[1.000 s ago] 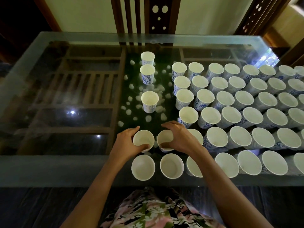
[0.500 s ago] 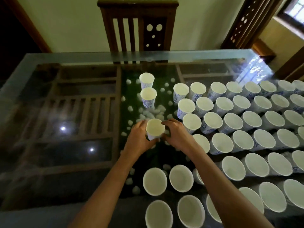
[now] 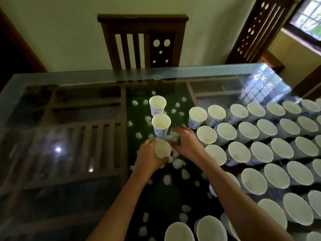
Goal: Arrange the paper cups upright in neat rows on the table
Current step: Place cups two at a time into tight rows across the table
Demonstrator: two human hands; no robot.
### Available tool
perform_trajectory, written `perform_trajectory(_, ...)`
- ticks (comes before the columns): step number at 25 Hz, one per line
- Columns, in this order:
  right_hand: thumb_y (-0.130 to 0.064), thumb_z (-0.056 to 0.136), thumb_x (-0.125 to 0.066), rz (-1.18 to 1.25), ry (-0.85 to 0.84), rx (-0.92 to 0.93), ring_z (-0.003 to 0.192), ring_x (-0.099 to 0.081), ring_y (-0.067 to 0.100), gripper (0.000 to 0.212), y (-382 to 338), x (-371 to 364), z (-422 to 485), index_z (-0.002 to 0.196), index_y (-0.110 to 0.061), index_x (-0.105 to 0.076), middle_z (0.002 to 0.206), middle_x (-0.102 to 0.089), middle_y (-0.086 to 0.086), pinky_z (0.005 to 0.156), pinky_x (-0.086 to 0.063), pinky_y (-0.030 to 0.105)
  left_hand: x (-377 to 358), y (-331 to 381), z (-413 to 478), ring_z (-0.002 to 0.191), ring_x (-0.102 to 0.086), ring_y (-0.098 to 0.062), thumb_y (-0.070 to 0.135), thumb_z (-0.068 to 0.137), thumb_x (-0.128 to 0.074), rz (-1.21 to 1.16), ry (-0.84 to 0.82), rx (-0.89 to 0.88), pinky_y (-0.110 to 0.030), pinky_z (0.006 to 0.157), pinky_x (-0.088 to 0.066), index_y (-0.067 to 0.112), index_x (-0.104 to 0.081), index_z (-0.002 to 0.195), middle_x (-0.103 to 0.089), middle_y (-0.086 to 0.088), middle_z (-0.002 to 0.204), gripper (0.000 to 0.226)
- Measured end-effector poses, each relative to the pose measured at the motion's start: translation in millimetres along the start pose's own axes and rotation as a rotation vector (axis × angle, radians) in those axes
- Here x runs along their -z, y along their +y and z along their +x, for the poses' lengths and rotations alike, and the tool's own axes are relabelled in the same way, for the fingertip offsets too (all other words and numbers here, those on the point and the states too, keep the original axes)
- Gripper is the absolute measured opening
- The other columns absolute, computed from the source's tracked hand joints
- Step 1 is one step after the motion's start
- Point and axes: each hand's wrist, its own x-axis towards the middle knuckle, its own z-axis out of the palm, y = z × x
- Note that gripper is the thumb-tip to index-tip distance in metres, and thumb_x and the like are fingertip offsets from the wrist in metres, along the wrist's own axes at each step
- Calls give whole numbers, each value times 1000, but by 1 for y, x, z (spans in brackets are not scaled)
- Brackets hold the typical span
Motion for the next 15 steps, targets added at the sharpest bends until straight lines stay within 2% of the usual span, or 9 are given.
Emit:
perform_trajectory(2,-22,80,-70,35,16,0,116,-51,25,56,-5,-4,25,131,-10,-50,131,-51,10,87,-34,20,11,-5,12,114,-51,-22,38,70,-76,3,35,50,-25,91,-37,9,-54,122,-59,-8,121,64)
perform_trajectory(4,-26,76,-75,56,26,9,118,-48,25,61,-8,-8,49,129,-12,-49,131,-49,9,90,-36,24,19,-9,25,116,-49,-21,35,70,-77,-2,47,101,-26,92,-38,7,-51,124,-56,-10,123,66)
perform_trajectory(8,-35,68,-80,12,-26,-9,119,-44,26,74,-13,-16,86,129,-10,-46,130,-46,11,93,-41,35,27,-8,43,109,-55,-21,31,70,-77,-44,66,111,-24,85,-41,7,-55,117,-60,-7,114,57)
perform_trajectory(12,-32,69,-80,-31,-53,24,117,-46,25,73,-9,-20,96,129,-7,-47,131,-46,12,91,-44,35,27,-10,48,103,-56,-16,31,68,-79,-87,74,111,-18,77,-38,12,-58,111,-62,-3,110,52)
perform_trajectory(15,-30,67,-82,8,-54,26,113,-48,25,70,1,-15,98,126,-7,-51,126,-50,11,88,-42,32,26,-7,50,103,-57,-17,29,63,-83,-99,71,101,-19,78,-39,9,-58,115,-62,-7,113,60)
